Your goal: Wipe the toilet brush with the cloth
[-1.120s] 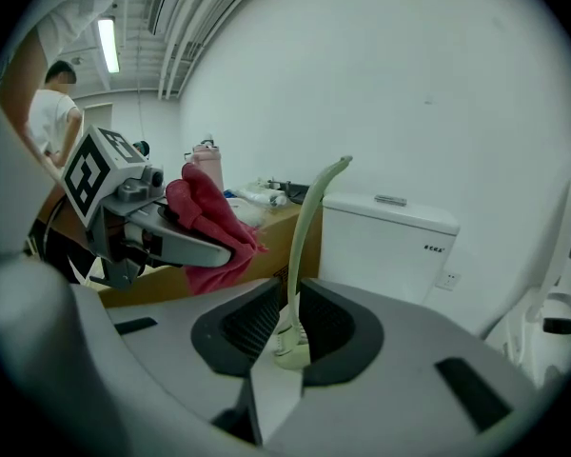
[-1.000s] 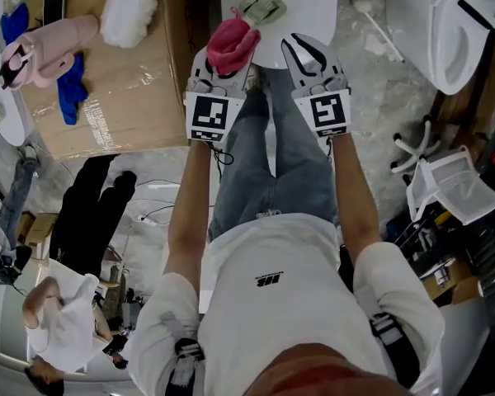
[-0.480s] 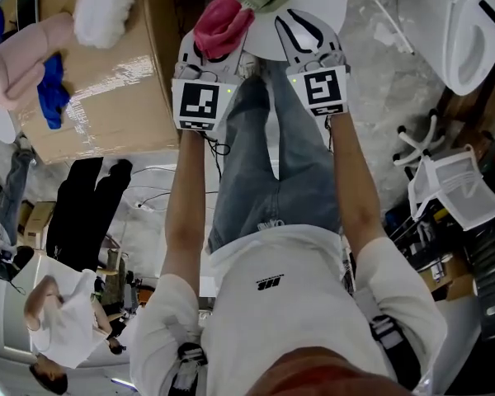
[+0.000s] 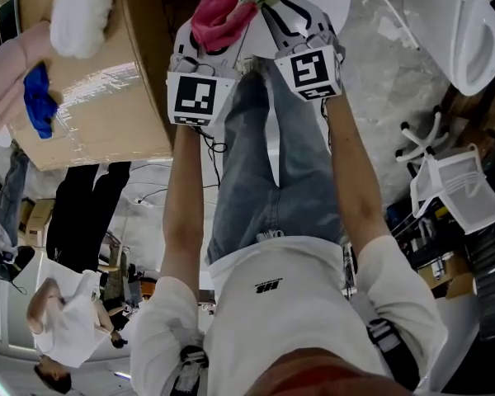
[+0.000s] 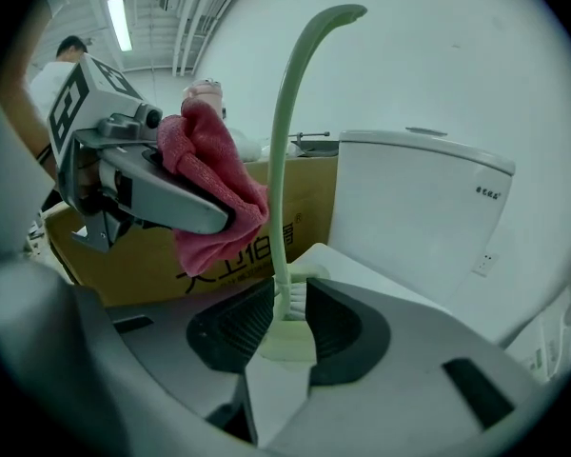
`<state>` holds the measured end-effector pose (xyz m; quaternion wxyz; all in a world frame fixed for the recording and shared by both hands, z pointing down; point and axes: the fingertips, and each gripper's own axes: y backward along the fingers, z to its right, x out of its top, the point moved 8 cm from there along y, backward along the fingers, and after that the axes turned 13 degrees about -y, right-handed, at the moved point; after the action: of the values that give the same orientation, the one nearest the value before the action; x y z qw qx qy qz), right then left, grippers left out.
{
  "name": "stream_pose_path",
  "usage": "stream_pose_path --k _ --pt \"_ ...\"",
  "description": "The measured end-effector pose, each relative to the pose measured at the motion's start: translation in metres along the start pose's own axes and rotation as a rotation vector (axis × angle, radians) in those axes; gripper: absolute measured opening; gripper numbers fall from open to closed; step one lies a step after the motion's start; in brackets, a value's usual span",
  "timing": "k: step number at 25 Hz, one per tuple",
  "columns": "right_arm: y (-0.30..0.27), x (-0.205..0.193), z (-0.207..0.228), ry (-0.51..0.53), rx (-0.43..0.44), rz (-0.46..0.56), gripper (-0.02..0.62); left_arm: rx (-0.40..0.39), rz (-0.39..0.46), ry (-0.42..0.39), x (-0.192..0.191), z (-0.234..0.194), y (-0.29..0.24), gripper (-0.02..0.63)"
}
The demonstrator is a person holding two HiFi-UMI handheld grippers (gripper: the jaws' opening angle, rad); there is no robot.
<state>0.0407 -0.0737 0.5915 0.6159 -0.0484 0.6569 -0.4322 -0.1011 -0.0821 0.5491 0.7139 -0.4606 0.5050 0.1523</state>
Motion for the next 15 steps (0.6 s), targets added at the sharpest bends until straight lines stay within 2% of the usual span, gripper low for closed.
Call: stream_pose_path --k 15 --pt "-0.033 -0.007 0.001 0.077 0.044 -0.032 0.127 -0.034 0.018 -0.005 0.0 -0.003 -0.031 0.195"
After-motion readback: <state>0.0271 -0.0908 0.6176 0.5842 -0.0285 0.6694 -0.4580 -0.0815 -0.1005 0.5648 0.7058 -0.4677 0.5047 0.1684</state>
